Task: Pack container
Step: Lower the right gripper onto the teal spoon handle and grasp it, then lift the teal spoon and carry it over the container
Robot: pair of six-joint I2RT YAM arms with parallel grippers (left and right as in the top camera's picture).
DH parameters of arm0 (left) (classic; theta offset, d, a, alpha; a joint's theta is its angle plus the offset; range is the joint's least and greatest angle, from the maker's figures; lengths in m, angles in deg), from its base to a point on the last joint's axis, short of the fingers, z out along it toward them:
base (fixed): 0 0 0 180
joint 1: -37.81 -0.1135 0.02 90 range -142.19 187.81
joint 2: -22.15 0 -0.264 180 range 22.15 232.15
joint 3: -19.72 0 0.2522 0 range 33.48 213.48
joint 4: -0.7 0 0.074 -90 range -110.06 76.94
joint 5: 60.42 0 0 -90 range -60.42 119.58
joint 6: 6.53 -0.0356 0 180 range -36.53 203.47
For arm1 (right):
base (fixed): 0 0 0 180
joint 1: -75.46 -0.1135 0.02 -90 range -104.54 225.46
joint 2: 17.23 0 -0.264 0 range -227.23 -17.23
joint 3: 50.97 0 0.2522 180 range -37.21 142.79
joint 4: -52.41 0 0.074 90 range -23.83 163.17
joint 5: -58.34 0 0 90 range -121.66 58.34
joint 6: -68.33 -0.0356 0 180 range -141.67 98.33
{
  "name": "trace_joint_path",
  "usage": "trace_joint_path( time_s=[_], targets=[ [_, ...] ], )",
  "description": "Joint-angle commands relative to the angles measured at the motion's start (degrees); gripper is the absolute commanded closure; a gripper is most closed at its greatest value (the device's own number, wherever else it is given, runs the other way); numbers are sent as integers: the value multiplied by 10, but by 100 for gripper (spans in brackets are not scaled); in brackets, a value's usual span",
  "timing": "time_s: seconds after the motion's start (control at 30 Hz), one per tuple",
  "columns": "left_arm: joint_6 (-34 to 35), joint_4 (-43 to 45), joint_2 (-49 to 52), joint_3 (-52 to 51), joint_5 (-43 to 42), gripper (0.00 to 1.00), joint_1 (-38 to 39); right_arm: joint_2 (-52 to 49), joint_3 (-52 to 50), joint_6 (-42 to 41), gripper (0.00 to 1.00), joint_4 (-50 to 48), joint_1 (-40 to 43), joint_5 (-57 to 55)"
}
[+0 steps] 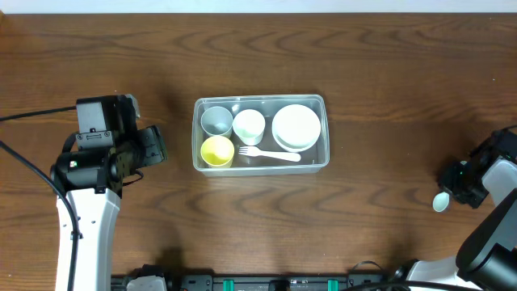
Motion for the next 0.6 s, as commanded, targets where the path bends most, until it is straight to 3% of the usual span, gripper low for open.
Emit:
trace_joint_path(
  time_s=[0.0,0.23,0.57],
  targets=[
    [-3,-2,1,0,-4,38,-2,-9,-16,-10,87,0,1,21],
    [-3,-2,1,0,-4,38,-2,-9,-14,-15,99,0,1,21],
    [-3,-1,1,0,-4,38,-2,32,59,-7,99,32,-30,111]
  ],
)
